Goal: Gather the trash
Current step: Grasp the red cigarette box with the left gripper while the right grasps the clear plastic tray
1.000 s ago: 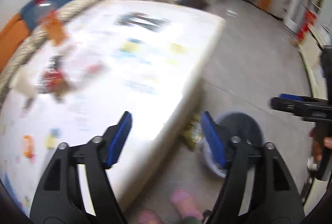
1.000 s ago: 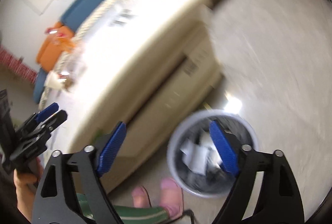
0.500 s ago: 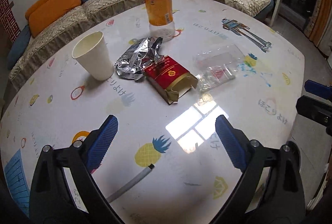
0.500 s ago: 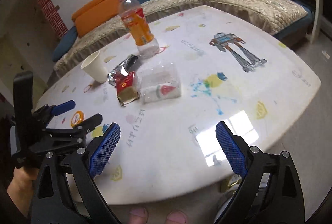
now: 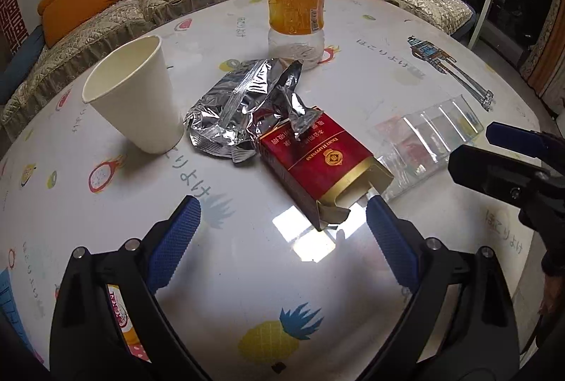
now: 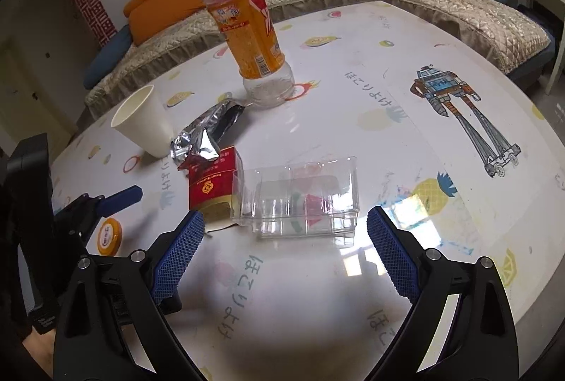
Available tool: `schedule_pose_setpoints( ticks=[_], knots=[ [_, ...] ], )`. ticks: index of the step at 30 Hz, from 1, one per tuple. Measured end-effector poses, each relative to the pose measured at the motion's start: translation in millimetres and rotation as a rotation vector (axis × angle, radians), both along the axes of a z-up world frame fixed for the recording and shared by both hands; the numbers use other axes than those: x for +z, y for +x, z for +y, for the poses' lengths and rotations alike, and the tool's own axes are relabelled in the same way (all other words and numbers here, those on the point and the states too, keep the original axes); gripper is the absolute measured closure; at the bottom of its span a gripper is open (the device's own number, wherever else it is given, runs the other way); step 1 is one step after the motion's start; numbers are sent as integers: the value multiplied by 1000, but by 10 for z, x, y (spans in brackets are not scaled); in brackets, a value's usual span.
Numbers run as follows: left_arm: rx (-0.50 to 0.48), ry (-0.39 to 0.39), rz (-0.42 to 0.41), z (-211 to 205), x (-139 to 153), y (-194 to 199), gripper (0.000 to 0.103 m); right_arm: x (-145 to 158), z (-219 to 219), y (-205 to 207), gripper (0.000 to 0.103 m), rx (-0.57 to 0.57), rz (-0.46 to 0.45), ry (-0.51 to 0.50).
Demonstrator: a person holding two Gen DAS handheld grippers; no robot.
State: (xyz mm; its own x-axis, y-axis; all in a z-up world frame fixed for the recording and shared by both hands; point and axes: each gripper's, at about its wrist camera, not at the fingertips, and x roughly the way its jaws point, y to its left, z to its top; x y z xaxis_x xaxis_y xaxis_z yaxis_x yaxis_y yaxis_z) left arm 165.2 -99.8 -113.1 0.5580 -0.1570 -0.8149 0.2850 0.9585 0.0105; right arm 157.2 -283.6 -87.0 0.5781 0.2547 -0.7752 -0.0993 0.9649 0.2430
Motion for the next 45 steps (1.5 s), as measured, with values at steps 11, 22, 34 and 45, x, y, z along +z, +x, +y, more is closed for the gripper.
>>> schedule_pose_setpoints(
  ticks=[11,22,34,45],
  knots=[
    [0,-21,31,50,-228,189,41,-196,-9,300,16,-31,56,-22],
    [0,-41,29,161,-178,216,101,-92,-147,154,17,-39,40,-3],
    [0,-76,-31,292,235,-196,102,259,-700,-479,17,-97,-5,108],
    [-139,-77,-59,-360,612,-972,102,453,-1431,-1591,17,-200,-31,101]
  ],
)
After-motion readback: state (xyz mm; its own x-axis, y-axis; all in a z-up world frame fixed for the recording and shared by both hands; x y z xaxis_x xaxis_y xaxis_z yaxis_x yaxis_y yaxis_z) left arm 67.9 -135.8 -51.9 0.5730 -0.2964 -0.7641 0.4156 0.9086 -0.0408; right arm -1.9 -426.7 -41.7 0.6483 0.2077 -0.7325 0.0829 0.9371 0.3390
